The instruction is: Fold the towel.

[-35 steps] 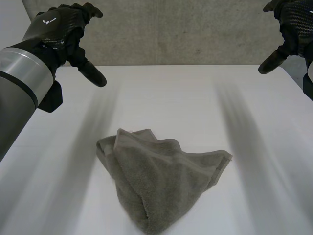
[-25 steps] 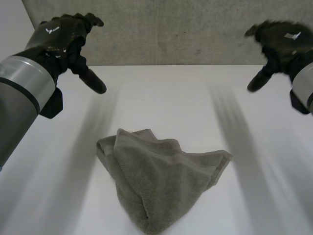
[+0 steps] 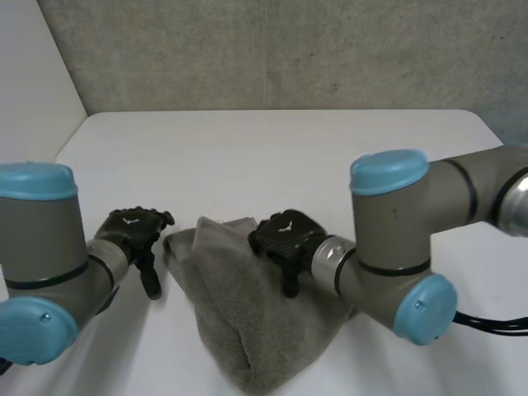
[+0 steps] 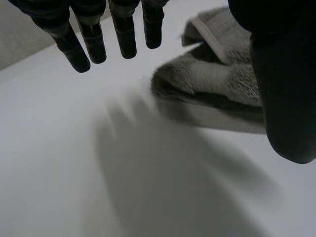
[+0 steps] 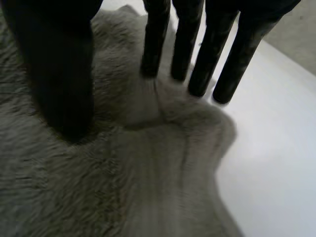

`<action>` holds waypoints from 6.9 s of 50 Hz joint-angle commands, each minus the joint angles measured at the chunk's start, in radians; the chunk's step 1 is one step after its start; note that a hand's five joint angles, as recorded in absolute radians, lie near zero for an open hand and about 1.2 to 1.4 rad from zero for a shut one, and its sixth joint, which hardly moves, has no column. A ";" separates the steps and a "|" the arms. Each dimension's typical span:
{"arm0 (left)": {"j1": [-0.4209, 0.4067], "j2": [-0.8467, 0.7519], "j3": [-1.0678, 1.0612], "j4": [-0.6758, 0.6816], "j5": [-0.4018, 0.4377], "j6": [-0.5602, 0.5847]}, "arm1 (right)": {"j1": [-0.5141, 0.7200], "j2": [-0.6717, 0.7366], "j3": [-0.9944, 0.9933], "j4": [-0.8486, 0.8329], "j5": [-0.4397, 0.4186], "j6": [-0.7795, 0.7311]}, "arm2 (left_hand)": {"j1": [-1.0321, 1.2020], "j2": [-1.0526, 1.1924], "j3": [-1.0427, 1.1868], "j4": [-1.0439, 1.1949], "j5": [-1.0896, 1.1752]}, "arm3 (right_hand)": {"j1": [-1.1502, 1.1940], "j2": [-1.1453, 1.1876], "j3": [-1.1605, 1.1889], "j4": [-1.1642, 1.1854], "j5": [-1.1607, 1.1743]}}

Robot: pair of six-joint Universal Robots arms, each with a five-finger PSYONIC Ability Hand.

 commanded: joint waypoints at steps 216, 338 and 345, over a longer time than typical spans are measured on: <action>0.099 0.157 -0.235 0.392 0.112 0.242 | -0.486 -0.559 0.494 -0.197 -0.132 -0.391 | 1.124 1.126 1.134 1.123 0.978 | 0.715 0.703 0.711 0.712 0.708; 0.223 0.056 -0.387 0.640 0.325 0.402 | -0.713 -0.480 0.640 -0.353 -0.168 -0.298 | 0.904 0.906 0.914 0.903 0.758 | 0.715 0.703 0.711 0.712 0.708; 0.224 0.198 -0.451 0.541 0.327 0.430 | -0.713 -0.515 0.640 -0.333 -0.168 -0.299 | 1.124 1.126 1.134 1.123 0.978 | 0.715 0.703 0.711 0.712 0.708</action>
